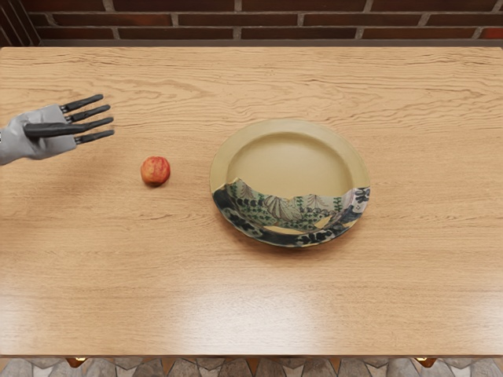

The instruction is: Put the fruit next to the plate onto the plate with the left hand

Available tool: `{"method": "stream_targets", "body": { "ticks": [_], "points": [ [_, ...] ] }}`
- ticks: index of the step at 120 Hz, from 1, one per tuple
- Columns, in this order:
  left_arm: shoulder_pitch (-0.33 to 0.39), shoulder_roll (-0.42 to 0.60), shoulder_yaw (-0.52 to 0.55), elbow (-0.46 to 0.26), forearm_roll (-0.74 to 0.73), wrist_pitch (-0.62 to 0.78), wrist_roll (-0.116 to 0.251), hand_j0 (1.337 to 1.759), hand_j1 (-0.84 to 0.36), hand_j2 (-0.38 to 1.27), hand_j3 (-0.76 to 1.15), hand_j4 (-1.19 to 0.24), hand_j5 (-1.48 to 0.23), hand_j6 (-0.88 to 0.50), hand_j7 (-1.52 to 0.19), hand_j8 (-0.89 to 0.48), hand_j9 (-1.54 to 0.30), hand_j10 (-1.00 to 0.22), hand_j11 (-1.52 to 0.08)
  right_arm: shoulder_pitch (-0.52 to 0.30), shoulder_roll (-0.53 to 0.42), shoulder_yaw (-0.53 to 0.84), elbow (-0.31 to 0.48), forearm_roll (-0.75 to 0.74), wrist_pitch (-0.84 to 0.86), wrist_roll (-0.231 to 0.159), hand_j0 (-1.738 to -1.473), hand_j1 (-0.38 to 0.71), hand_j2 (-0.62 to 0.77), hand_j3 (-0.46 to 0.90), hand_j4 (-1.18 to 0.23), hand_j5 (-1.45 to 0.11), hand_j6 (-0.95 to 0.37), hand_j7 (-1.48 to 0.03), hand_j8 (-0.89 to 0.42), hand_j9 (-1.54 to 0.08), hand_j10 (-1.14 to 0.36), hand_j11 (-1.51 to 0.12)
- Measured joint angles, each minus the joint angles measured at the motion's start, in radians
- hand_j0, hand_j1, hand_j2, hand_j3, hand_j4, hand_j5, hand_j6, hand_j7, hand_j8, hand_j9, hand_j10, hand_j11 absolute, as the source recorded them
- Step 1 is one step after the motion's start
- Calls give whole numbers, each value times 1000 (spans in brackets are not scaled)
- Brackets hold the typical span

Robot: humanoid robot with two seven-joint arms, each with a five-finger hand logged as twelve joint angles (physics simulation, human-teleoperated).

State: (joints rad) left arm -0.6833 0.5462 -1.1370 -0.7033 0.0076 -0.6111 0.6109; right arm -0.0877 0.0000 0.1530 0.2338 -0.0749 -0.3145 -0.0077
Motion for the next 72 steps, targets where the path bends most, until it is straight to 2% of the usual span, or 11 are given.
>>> {"method": "stream_targets", "body": {
  "ticks": [12,23,28,34,42,60,72],
  "points": [
    [-14,1,28,15,7,0,0,1658,279,13,0,-55,-76,-54,-76,-54,-76,-55,-76,0,0,0,1,0,1,0,-1658,-349,0,0,0,0,0,0,0,0,0,0],
    [-127,0,121,15,11,0,0,1658,295,10,0,-42,-58,-41,-59,-41,-59,-42,-59,3,0,0,1,0,1,0,-1658,-349,0,0,0,0,0,0,0,0,0,0],
    [-186,-2,160,14,55,0,0,1658,293,10,0,-44,-61,-43,-61,-43,-61,-44,-61,5,0,0,1,0,0,0,-1658,-349,0,0,0,0,0,0,0,0,0,0],
    [-199,-25,191,-10,146,0,0,1658,271,13,0,-63,-84,-62,-84,-62,-84,-63,-84,8,0,0,1,0,1,0,-1658,-349,0,0,0,0,0,0,0,0,0,0],
    [-168,-23,216,-100,282,0,0,1658,232,20,0,-96,-127,-95,-127,-95,-127,-96,-127,10,0,0,2,0,1,0,-1658,-349,0,0,0,0,0,0,0,0,0,0],
    [-140,-19,231,-400,615,2,0,1658,178,29,0,-142,-186,-142,-186,-141,-186,-142,-186,13,0,0,2,0,1,0,-1658,-349,0,0,0,0,0,0,0,0,0,0],
    [-151,-14,233,-503,769,38,0,1658,159,32,0,-159,-207,-159,-207,-159,-207,-159,-207,14,0,0,2,0,1,0,-1658,-349,0,0,0,0,0,0,0,0,0,0]
  ]
}}
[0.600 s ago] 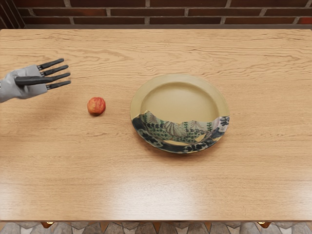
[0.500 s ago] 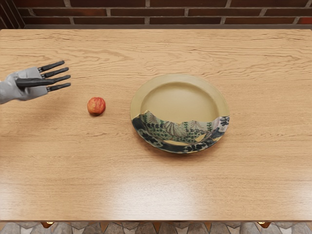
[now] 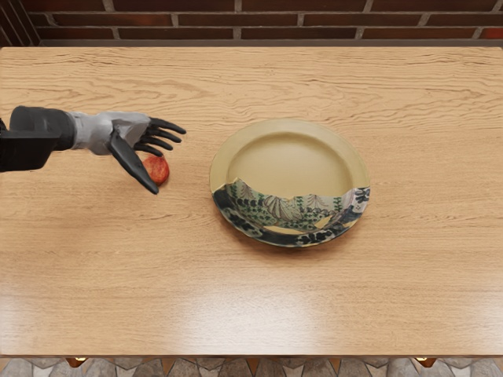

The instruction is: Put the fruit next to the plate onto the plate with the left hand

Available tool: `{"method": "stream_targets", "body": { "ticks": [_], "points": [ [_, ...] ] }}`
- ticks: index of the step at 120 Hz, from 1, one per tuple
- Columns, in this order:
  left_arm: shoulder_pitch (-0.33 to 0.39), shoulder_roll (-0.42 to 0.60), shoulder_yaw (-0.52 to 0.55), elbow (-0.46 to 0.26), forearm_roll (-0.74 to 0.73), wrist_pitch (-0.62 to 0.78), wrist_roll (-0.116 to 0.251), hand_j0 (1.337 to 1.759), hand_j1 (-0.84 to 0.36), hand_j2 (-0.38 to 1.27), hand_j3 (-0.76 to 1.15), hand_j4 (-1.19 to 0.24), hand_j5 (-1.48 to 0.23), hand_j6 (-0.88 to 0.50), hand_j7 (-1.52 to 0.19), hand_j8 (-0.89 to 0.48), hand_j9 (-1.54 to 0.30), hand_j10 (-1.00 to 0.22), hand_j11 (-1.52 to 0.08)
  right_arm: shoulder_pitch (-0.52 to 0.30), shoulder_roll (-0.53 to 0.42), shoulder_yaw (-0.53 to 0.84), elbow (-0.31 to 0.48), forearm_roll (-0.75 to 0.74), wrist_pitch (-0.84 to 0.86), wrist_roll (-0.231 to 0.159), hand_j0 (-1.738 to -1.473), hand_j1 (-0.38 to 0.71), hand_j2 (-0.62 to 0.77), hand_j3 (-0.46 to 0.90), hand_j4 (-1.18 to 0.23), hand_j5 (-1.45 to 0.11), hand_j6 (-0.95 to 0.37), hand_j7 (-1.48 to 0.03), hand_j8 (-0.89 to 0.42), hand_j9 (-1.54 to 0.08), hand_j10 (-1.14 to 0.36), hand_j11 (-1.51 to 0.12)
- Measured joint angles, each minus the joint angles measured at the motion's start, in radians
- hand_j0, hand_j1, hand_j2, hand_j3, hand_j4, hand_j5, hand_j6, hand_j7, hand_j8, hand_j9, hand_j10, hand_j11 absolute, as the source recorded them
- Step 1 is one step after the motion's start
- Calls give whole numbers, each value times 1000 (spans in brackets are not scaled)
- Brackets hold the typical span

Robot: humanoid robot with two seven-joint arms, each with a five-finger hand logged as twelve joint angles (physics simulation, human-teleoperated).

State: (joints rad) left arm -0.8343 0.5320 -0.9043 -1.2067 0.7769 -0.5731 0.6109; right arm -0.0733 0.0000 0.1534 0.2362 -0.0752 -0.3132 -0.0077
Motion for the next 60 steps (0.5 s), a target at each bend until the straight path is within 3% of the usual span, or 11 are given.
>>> {"method": "stream_targets", "body": {
  "ticks": [13,32,60],
  "points": [
    [-3,-19,5,-52,129,67,0,1658,147,35,0,-170,-220,-170,-220,-169,-220,-169,-220,1,0,0,0,0,0,0,-1658,-349,0,0,0,0,0,0,0,0,0,0],
    [-7,-52,72,-74,372,246,0,1658,140,36,0,-176,-227,-176,-227,-176,-227,-175,-227,1,0,0,1,0,0,0,-1658,-349,0,0,0,0,0,0,0,0,0,0],
    [-129,-64,335,-76,461,310,0,1658,137,37,0,-179,-231,-180,-231,-180,-231,-179,-231,1,0,0,2,0,0,0,-1658,-349,0,0,0,0,0,0,0,0,0,0]
  ]
}}
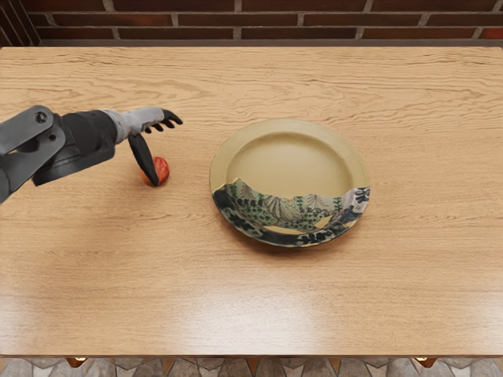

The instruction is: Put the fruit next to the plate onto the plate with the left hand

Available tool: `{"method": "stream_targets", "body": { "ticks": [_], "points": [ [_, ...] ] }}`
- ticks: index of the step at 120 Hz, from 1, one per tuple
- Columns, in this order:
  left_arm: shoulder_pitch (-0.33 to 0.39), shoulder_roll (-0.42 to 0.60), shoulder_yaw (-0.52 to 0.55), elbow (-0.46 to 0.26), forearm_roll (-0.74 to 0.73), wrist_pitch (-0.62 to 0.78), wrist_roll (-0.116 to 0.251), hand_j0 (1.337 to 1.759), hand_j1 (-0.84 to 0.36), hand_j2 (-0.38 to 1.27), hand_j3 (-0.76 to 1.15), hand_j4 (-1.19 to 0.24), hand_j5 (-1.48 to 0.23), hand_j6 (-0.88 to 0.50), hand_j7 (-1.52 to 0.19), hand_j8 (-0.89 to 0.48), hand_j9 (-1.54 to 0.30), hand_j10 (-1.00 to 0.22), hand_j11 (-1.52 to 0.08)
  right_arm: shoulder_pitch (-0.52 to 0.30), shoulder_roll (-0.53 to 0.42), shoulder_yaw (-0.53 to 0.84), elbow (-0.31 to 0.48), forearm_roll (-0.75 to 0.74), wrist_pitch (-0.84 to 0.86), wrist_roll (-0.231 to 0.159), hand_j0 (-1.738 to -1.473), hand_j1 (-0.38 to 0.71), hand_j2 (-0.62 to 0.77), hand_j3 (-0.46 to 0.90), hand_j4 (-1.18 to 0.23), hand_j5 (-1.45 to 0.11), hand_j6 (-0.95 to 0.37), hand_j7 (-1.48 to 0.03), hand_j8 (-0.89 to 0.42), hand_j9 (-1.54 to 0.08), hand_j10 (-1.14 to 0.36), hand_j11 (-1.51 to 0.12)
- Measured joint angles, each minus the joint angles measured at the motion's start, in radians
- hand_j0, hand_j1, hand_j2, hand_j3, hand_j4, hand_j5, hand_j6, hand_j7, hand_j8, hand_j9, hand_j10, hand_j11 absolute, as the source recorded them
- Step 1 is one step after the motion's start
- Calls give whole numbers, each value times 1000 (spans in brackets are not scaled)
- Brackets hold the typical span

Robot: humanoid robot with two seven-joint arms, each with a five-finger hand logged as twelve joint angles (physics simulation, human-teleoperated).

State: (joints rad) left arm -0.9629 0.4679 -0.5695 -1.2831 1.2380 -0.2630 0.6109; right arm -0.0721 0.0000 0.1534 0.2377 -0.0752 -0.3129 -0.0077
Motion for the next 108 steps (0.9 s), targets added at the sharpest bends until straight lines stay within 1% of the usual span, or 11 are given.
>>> {"method": "stream_targets", "body": {
  "ticks": [9,17,33,43,73,78,87,105,108],
  "points": [
    [-25,-1,85,10,5,3,0,1658,137,37,0,-180,-232,-181,-231,-181,-231,-180,-231,0,0,0,0,0,0,0,-1658,-349,0,0,0,0,0,0,0,0,0,0],
    [-38,-23,131,30,8,18,0,1658,135,38,0,-182,-234,-183,-233,-183,-233,-182,-233,0,0,0,0,0,0,0,-1658,-349,0,0,0,0,0,0,0,0,0,0],
    [-47,-27,169,56,31,105,0,1658,128,39,0,-188,-241,-189,-241,-189,-241,-188,-241,0,0,0,0,0,0,0,-1658,-349,0,0,0,0,0,0,0,0,0,0],
    [-46,-69,183,90,42,128,0,1658,116,41,0,-198,-254,-199,-254,-199,-254,-198,-254,0,0,0,0,0,0,0,-1658,-349,0,0,0,0,0,0,0,0,0,0],
    [-48,-98,215,159,48,143,0,1658,-80,74,0,-362,-467,-363,-467,-363,-467,-361,-466,0,0,0,0,0,0,0,-1658,-349,0,0,0,0,0,0,0,0,0,0],
    [-51,-98,222,166,49,144,0,1658,-101,78,0,-380,-491,-381,-490,-380,-490,-379,-490,0,0,0,0,0,0,0,-1658,-349,0,0,0,0,0,0,0,0,0,0],
    [-53,-98,230,173,48,144,0,1657,-115,38,0,-403,-530,-404,-530,-404,-530,-402,-530,0,0,0,0,0,0,0,-1658,-349,0,0,0,0,0,0,0,0,0,0],
    [-51,-99,236,178,49,144,0,1656,-189,25,0,-469,-623,-470,-623,-470,-622,-470,-622,0,0,0,0,0,0,0,-1658,-349,0,0,0,0,0,0,0,0,0,0],
    [-51,-100,237,179,49,144,0,1656,-199,22,0,-484,-642,-462,-642,-472,-642,-484,-642,0,0,0,0,0,0,0,-1658,-349,0,0,0,0,0,0,0,0,0,0]
  ]
}}
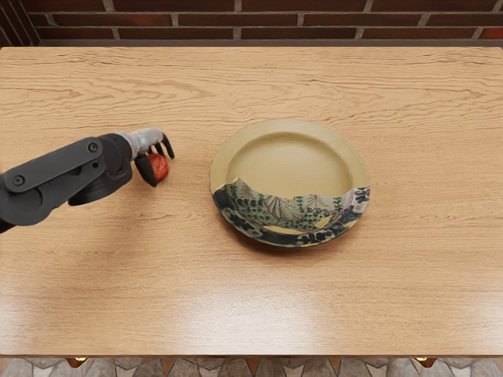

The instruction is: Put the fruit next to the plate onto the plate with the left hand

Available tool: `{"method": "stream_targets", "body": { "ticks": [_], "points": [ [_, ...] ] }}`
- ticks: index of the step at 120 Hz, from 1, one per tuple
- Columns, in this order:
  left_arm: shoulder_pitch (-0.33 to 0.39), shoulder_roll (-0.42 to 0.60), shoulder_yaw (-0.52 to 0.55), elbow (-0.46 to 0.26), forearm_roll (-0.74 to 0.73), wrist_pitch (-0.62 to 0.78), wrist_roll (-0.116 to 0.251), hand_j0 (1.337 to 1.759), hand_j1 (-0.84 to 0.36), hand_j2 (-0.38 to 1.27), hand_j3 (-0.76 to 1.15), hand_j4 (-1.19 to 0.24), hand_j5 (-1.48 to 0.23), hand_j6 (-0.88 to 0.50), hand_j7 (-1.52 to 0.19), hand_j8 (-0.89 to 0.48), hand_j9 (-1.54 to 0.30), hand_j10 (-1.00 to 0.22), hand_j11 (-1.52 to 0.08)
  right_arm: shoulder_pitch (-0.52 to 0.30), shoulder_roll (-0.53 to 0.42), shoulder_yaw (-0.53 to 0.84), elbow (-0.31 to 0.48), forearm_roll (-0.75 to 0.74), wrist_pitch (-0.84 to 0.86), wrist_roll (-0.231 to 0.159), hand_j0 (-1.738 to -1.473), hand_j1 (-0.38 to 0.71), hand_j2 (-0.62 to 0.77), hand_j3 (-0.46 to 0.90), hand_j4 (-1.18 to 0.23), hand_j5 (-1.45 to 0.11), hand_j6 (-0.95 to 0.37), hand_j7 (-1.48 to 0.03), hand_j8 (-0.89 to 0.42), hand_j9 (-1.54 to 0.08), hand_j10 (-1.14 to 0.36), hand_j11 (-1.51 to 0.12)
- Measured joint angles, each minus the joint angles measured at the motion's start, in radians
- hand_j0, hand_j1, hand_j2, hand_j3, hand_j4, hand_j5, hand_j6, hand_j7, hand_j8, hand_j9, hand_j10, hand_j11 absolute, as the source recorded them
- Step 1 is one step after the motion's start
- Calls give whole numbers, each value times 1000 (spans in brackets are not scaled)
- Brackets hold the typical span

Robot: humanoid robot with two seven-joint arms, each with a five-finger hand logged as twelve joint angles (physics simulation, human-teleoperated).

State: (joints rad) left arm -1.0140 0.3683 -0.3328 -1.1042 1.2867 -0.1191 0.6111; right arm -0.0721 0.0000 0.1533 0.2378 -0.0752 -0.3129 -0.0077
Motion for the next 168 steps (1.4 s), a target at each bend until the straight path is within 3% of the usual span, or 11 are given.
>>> {"method": "stream_targets", "body": {
  "ticks": [23,50,57,79,88,98,168],
  "points": [
    [6,0,1,1,-4,1,0,1650,-245,98,0,-637,-798,-376,-823,-381,-841,-614,-840,0,0,0,0,0,0,0,-1658,-349,0,0,0,0,0,0,0,0,0,0],
    [-14,0,1,-2,-15,-1,0,1651,-309,430,0,-732,-953,-371,-972,-348,-988,-636,-984,0,0,0,0,0,0,0,-1658,-349,0,0,0,0,0,0,0,0,0,0],
    [-55,1,1,-7,-26,-4,0,1651,-318,534,0,-735,-990,-362,-995,-341,-1009,-641,-1003,0,0,0,0,0,0,0,-1658,-349,0,0,0,0,0,0,0,0,0,0],
    [-113,-13,0,-37,-66,-5,-1,1651,-279,419,0,-773,-1050,-361,-1044,-339,-1055,-669,-1045,5,0,0,0,0,0,0,-1658,-349,0,0,0,0,0,0,0,0,0,0],
    [-127,-23,-1,-49,-83,-6,-1,1651,-285,489,0,-780,-1056,-364,-1052,-350,-1061,-683,-1049,6,0,0,0,0,0,0,-1658,-349,0,0,0,0,0,0,0,0,0,0],
    [-155,-38,-1,-55,-97,-7,-1,1652,-264,421,0,-778,-1070,-361,-1063,-347,-1069,-686,-1052,7,0,0,0,0,0,0,-1658,-349,0,0,0,0,0,0,0,0,0,0],
    [-212,-218,-4,-55,-108,-4,-1,1651,-206,331,0,-812,-1079,-370,-1101,-354,-1109,-710,-1069,8,0,0,0,0,0,0,-1658,-349,0,0,0,0,0,0,0,0,0,0]
  ]
}}
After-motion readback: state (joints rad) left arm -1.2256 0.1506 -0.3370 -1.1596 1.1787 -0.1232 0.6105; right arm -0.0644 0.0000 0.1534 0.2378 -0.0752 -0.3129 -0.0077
